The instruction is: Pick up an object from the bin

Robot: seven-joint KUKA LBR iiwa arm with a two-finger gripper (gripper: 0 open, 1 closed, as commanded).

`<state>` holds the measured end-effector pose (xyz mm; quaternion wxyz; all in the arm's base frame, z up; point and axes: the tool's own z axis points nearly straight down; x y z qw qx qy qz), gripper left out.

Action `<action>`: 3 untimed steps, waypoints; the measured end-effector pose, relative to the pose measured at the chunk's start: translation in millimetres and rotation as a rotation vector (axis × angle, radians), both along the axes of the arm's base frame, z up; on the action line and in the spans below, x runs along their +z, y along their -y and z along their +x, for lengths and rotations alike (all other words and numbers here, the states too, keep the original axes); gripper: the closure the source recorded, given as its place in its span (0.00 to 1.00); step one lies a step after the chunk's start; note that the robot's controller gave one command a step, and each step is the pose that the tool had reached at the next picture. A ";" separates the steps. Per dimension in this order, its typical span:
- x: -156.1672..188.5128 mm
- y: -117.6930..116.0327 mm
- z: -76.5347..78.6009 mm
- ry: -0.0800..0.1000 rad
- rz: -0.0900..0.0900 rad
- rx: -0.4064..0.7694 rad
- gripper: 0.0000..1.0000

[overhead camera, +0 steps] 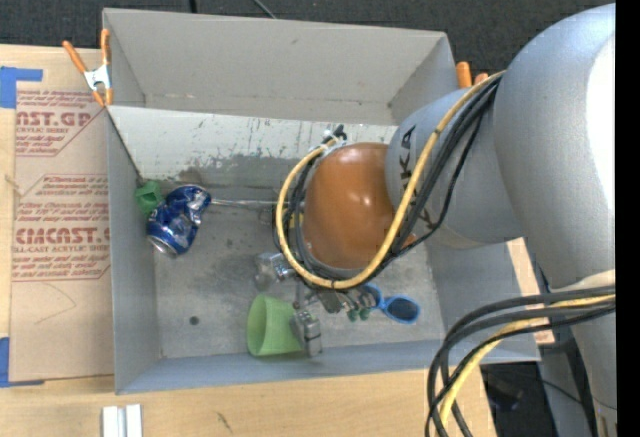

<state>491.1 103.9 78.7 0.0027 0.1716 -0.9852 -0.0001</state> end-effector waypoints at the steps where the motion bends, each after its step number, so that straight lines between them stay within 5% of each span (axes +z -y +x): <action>1: 0.8 -12.2 -6.2 0.013 -0.001 0.280 0.00; 2: -0.3 -12.8 -5.4 0.007 -0.004 0.248 0.00; 3: 0.4 -10.8 -6.8 -0.003 -0.009 0.248 1.00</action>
Offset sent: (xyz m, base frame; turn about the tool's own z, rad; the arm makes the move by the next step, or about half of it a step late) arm -0.0111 0.0121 -0.0069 -0.2802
